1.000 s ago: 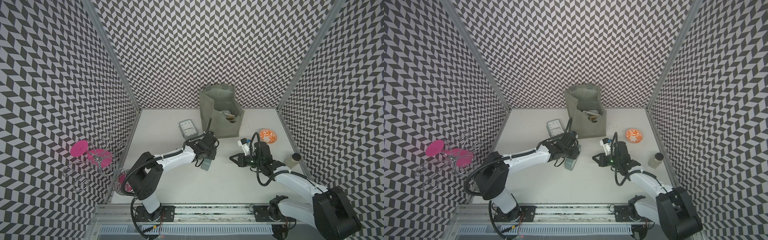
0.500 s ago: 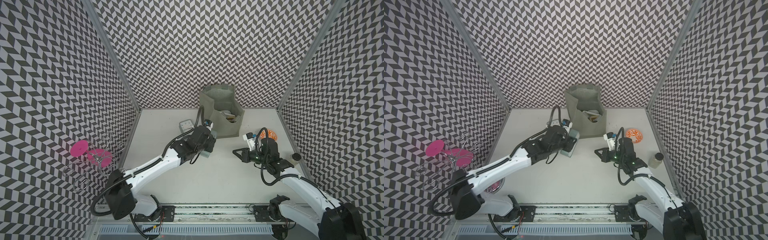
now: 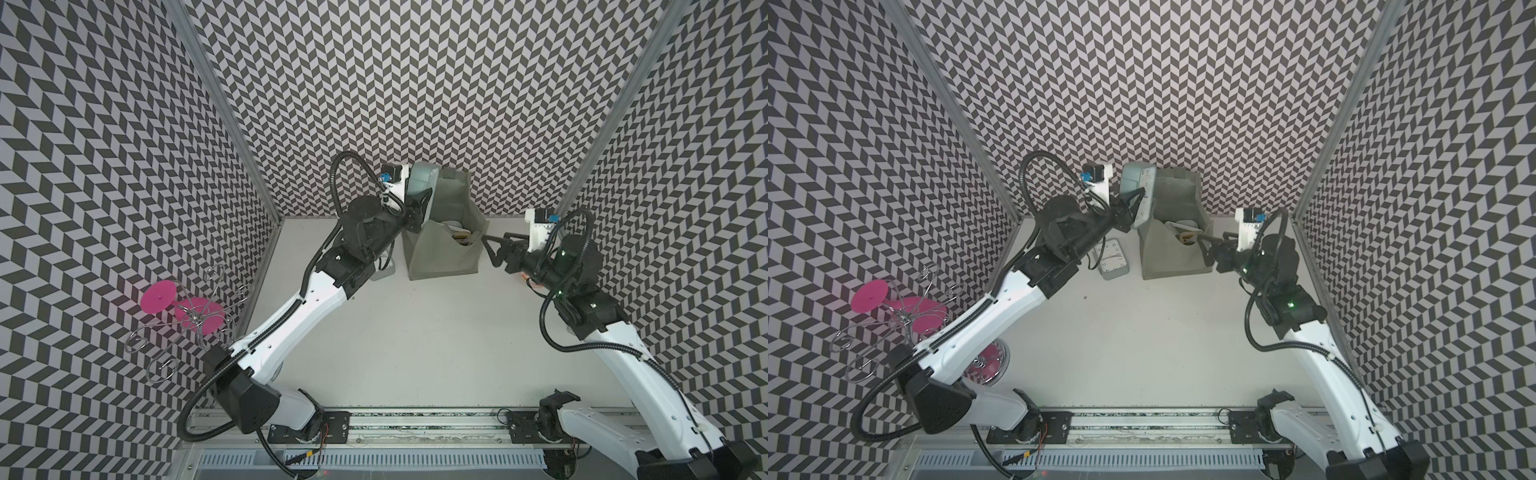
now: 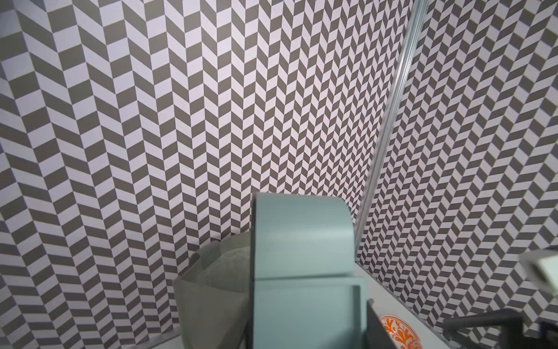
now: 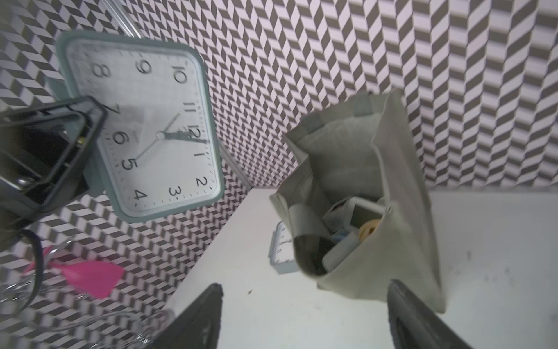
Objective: Put the alarm clock into the canvas bag
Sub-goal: Place the alarm at the canvas bag.
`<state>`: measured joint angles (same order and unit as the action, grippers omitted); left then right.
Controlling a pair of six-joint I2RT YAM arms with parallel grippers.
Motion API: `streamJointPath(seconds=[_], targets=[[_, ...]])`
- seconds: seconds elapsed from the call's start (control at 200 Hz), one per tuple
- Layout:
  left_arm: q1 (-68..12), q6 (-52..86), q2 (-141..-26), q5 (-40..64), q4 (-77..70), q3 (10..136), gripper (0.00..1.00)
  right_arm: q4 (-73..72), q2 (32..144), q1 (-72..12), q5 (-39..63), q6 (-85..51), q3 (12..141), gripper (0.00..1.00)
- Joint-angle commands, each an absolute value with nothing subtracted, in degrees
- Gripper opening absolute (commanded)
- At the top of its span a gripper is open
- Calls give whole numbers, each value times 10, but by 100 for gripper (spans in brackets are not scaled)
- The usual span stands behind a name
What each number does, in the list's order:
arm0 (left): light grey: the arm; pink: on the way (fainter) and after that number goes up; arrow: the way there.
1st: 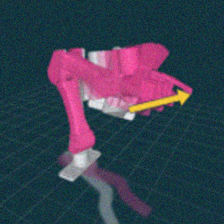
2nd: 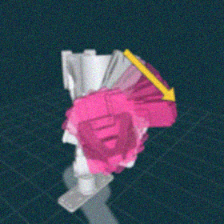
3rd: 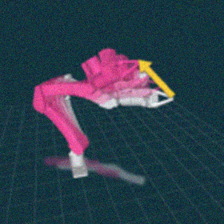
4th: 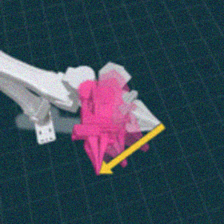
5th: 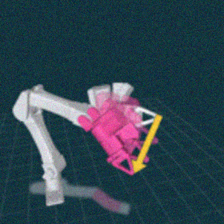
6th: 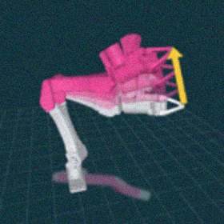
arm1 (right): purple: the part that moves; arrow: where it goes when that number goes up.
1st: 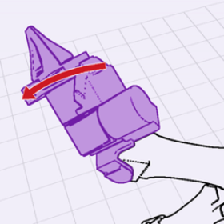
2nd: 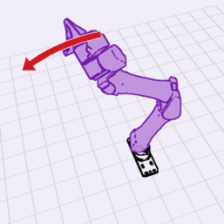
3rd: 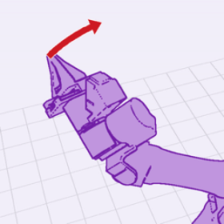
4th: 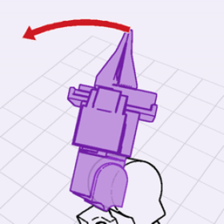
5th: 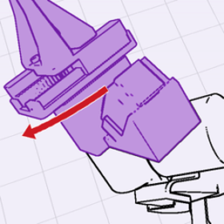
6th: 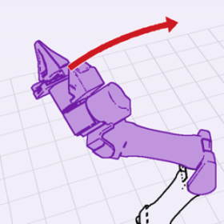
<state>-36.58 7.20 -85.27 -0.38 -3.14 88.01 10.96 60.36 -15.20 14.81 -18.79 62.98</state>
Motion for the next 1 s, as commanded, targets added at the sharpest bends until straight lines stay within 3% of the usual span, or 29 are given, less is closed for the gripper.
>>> streamJointPath(seconds=[0.0, 0.235, 0.591, 0.751, 0.996], targets=[[-340, 59, -889, 95, -102, 933, 22, 138, 669, -150, 84, -146, 705, 90], [-310, 47, -980, 212, -157, 994, 21, 183, 833, -150, 71, -109, 866, 90], [-312, 27, -1042, 250, -224, 1010, 21, 279, 1001, -150, 29, -55, 1021, 85], [-311, 32, -1075, 259, -239, 1022, 20, 297, 1026, -146, 21, -42, 1042, 72], [-312, 56, -1123, 239, -248, 1037, 18, 305, 1036, -131, 35, -46, 1045, 30]])
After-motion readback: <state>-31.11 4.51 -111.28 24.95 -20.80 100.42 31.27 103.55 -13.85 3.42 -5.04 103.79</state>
